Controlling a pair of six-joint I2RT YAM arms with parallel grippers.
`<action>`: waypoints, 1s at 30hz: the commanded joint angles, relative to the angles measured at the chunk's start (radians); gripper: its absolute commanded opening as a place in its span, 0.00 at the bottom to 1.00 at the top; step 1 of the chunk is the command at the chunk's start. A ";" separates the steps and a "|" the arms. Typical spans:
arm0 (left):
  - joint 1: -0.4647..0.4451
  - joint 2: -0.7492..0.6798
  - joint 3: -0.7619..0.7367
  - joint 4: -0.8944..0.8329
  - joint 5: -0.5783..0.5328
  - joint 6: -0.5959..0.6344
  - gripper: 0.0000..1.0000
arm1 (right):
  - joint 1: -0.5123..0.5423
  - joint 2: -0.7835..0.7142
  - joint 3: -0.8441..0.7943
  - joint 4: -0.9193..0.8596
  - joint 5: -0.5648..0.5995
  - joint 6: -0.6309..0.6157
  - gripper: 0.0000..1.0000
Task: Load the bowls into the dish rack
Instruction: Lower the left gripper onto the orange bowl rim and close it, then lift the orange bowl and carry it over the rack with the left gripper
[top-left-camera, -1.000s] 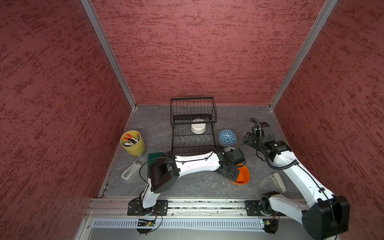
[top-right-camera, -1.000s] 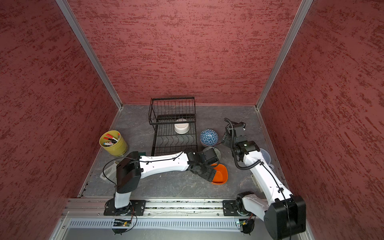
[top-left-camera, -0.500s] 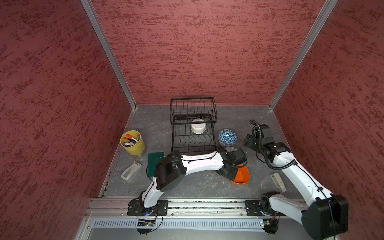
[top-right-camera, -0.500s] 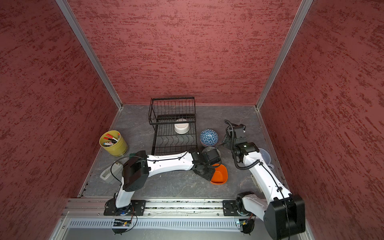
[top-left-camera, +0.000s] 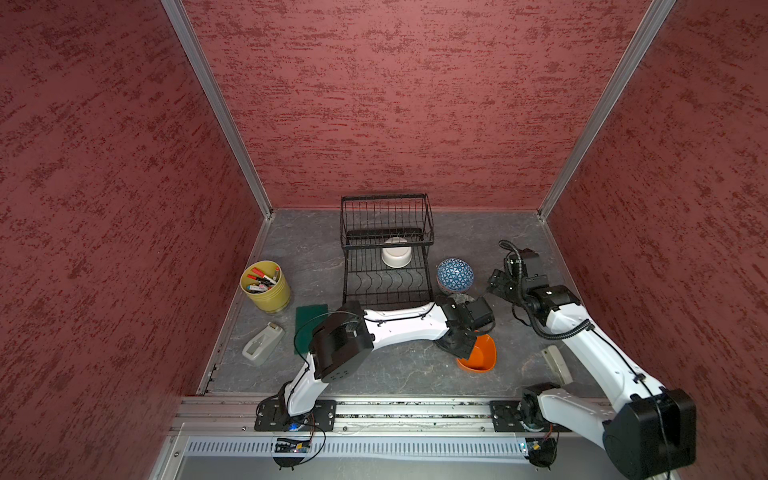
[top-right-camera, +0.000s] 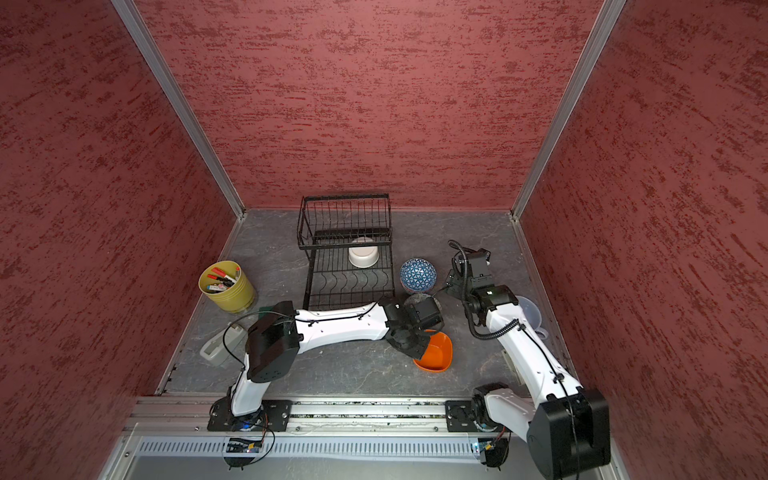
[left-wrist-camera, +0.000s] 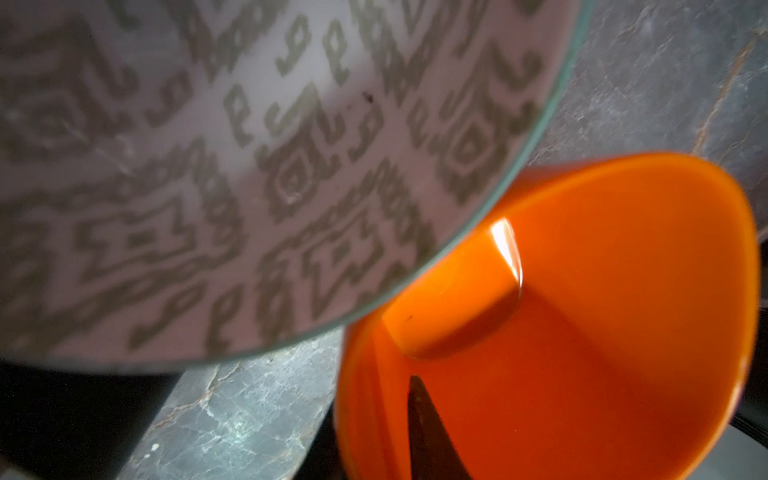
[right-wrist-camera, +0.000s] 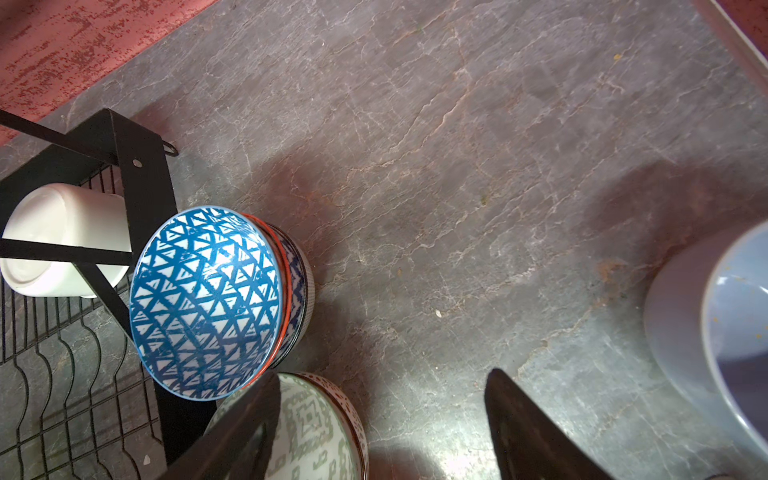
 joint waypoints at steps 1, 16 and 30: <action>0.002 0.020 0.014 -0.015 -0.019 0.000 0.19 | -0.007 -0.007 -0.005 0.024 -0.014 0.000 0.79; -0.011 -0.062 -0.043 0.057 -0.054 0.024 0.00 | -0.008 0.003 0.003 0.027 -0.030 -0.011 0.78; -0.016 -0.362 -0.237 0.272 -0.143 0.071 0.00 | -0.008 -0.008 0.037 0.058 -0.152 -0.111 0.80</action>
